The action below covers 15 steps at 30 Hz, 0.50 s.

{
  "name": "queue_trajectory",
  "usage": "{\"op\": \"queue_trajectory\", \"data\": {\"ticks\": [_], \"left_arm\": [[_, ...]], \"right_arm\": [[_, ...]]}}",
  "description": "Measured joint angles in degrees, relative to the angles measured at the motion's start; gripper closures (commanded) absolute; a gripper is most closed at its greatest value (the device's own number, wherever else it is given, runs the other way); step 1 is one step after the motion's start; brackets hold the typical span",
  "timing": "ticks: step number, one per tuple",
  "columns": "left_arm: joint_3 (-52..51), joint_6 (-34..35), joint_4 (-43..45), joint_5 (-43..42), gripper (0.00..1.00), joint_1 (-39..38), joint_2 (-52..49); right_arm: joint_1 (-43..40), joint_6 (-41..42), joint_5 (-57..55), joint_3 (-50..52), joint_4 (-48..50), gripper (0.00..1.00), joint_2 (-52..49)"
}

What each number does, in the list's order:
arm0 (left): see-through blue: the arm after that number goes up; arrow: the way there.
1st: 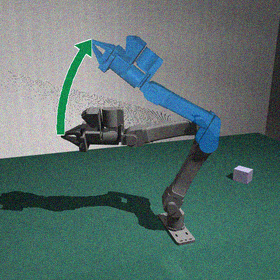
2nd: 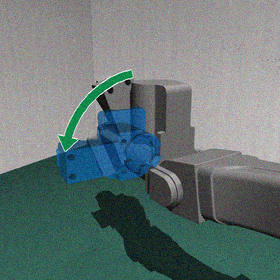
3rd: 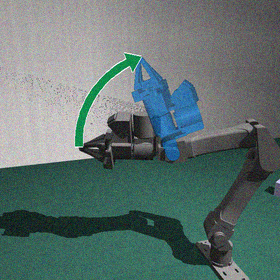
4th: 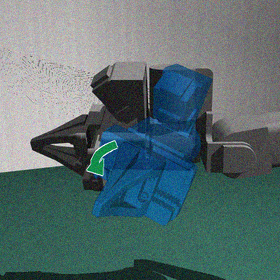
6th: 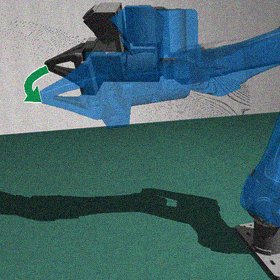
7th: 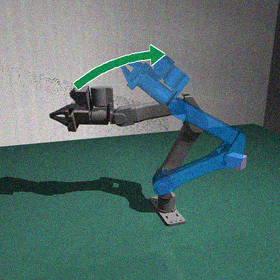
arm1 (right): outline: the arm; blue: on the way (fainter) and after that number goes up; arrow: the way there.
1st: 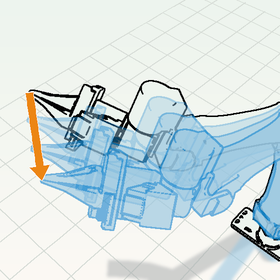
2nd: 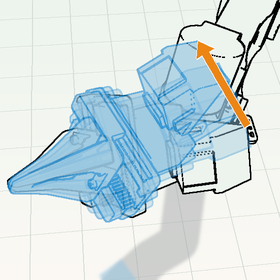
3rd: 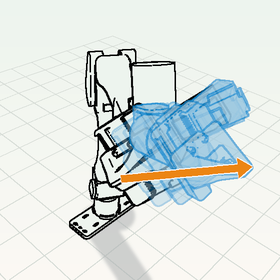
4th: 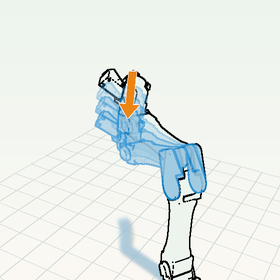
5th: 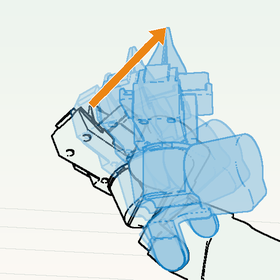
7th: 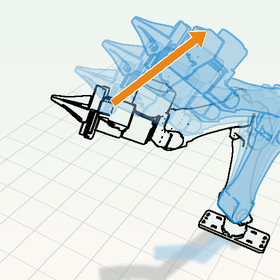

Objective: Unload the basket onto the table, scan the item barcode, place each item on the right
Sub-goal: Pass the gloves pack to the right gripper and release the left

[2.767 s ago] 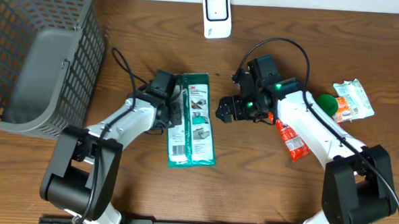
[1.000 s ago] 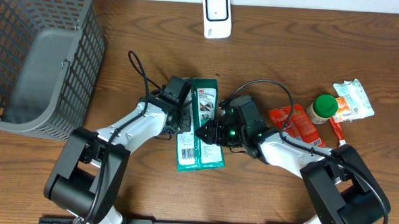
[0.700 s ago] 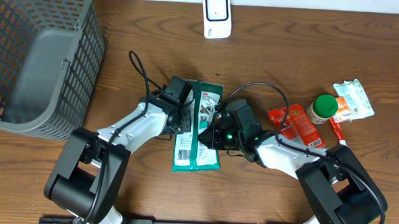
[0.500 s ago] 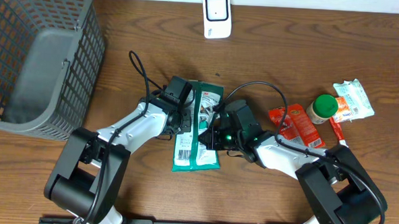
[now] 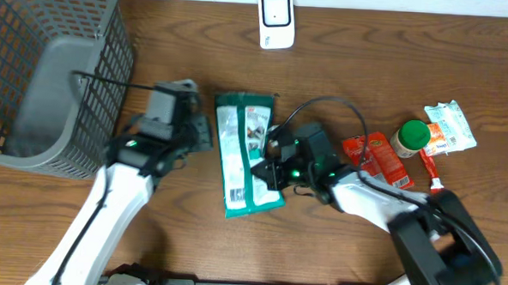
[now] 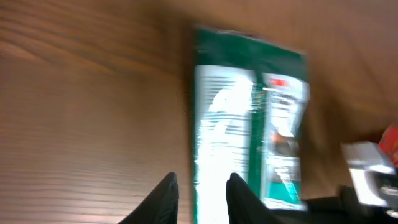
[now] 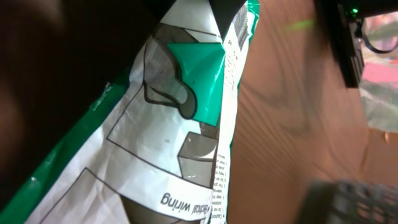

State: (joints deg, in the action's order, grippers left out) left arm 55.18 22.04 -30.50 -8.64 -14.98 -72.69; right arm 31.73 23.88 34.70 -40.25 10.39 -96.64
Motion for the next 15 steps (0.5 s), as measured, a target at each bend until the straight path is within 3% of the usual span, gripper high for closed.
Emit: {"op": "queue_trajectory", "data": {"ticks": [2,6,9,13,15], "left_arm": [[0.00,-0.50,-0.76,0.28,0.71,3.06,3.21],[0.00,-3.58,-2.62,1.97,0.63,9.53,6.45],[0.00,-5.86,-3.08,2.62,0.55,12.59,6.25],[0.00,-7.08,-3.13,5.27,0.36,15.45,5.29],[0.00,-7.52,-3.21,6.71,0.35,16.17,4.70]], "right_arm": [[-1.18,-2.29,0.35,-0.11,-1.60,0.99,4.20],[-2.93,-10.47,0.63,-3.19,-16.02,0.99,13.66],[-3.39,-20.00,-1.07,-12.57,-35.54,0.99,17.44],[-2.12,-31.47,-9.81,-28.48,-57.16,0.99,17.51],[-1.01,-34.53,-12.94,-32.83,-61.02,0.99,17.49]]}}
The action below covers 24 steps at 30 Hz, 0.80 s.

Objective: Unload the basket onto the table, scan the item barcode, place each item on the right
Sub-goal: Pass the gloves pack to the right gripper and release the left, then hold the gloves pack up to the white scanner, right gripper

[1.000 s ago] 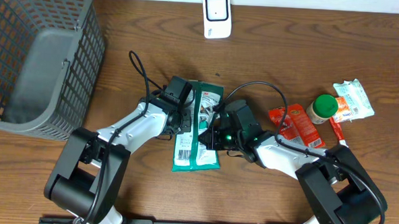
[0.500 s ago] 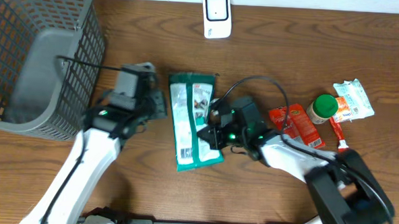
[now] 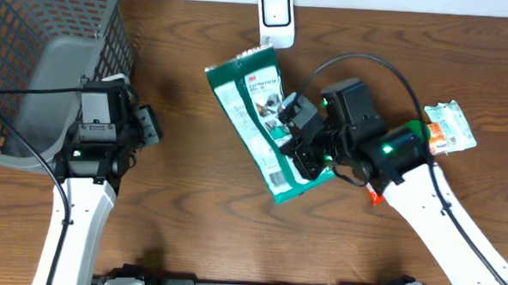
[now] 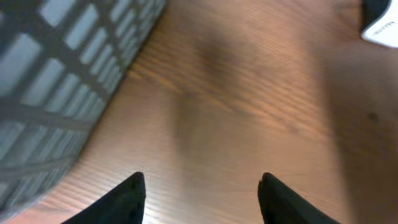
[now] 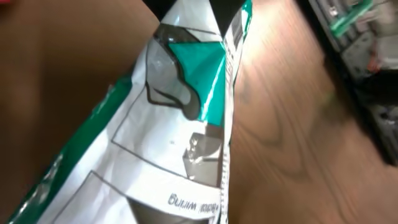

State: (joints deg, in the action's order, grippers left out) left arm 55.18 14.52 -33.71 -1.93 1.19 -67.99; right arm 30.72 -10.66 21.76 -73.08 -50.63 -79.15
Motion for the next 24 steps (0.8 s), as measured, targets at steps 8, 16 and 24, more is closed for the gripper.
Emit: {"op": "queue_trajectory", "data": {"ticks": [8,16,24], "left_arm": [[0.00,-0.22,-0.48,1.49,0.21,0.26,-0.61],[0.00,-0.20,-0.59,1.92,0.21,0.26,-0.61],[0.00,-0.20,-0.66,1.92,0.21,0.26,-0.61]], "right_arm": [[8.20,-11.82,-20.61,-8.28,-4.72,0.99,-0.81],[14.82,-20.57,-34.53,-14.45,-6.86,0.99,-9.90],[17.94,-35.32,-47.93,-19.69,-4.11,0.99,-14.49]]}}
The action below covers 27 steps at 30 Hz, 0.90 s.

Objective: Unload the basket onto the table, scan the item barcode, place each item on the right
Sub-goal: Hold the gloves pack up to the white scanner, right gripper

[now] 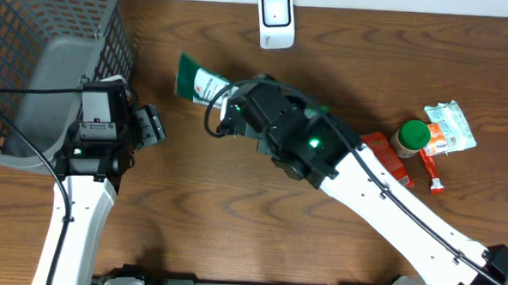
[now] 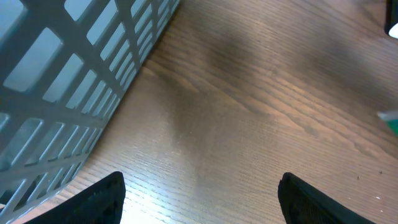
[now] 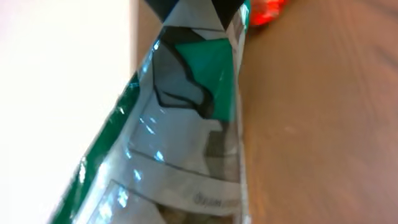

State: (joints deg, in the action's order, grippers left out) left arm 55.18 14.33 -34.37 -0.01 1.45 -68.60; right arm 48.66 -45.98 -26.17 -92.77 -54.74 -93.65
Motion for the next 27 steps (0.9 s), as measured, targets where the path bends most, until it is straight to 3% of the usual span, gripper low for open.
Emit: {"op": "queue_trajectory", "data": {"ticks": [6,16,21,27], "left_arm": [[0.00,0.00,-0.07,0.00,0.20,0.00,-0.02],[0.00,0.00,-0.13,0.02,0.20,0.00,-0.22],[0.00,-0.02,-0.13,0.02,0.20,0.00,-0.24],[0.00,0.00,-0.11,0.02,0.20,0.00,-0.26]], "right_arm": [[-0.04,-16.24,-6.82,-0.24,15.28,0.99,-5.53],[-5.77,-39.65,-9.81,-0.42,53.18,0.99,-20.20],[-10.73,-44.65,-5.29,-0.46,68.13,0.99,-26.01],[-15.91,-46.36,4.35,-0.52,78.49,0.99,-32.52]]}}
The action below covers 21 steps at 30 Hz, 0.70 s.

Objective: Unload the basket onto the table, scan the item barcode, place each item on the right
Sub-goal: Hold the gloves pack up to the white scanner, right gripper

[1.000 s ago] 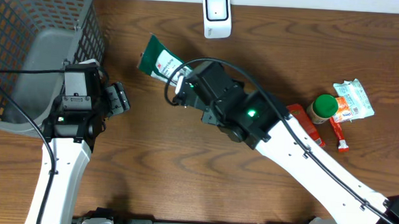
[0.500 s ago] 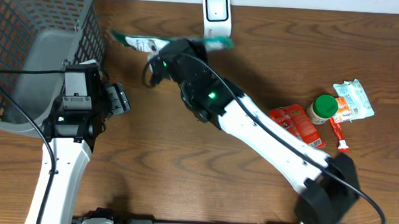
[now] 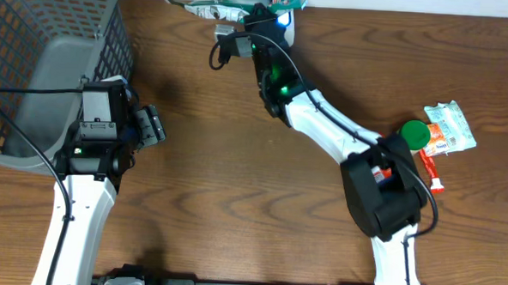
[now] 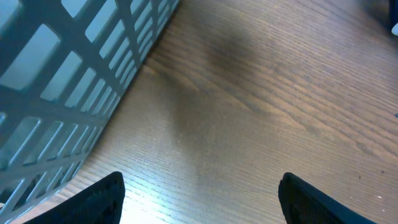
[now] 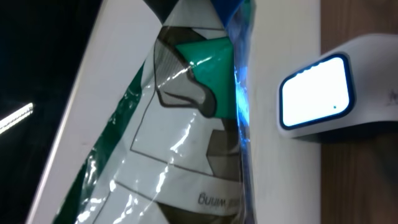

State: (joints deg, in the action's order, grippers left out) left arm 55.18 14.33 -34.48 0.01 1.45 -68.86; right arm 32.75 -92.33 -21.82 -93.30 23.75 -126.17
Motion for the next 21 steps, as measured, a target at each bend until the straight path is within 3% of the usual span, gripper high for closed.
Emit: {"op": "queue_trajectory", "data": {"ticks": [9,13,21], "left_arm": [[0.00,0.00,0.02,0.00,0.20,0.00,-0.04],[0.00,0.00,0.00,0.00,0.20,0.00,-0.04],[0.00,0.00,0.02,0.02,0.20,0.00,-0.04]], "right_arm": [[-1.77,-2.91,2.69,-13.79,2.69,0.99,-16.06],[-1.77,-2.80,2.69,-17.62,-4.39,0.99,-17.31],[-1.77,8.39,2.58,-18.12,-13.70,0.99,-17.46]]}}
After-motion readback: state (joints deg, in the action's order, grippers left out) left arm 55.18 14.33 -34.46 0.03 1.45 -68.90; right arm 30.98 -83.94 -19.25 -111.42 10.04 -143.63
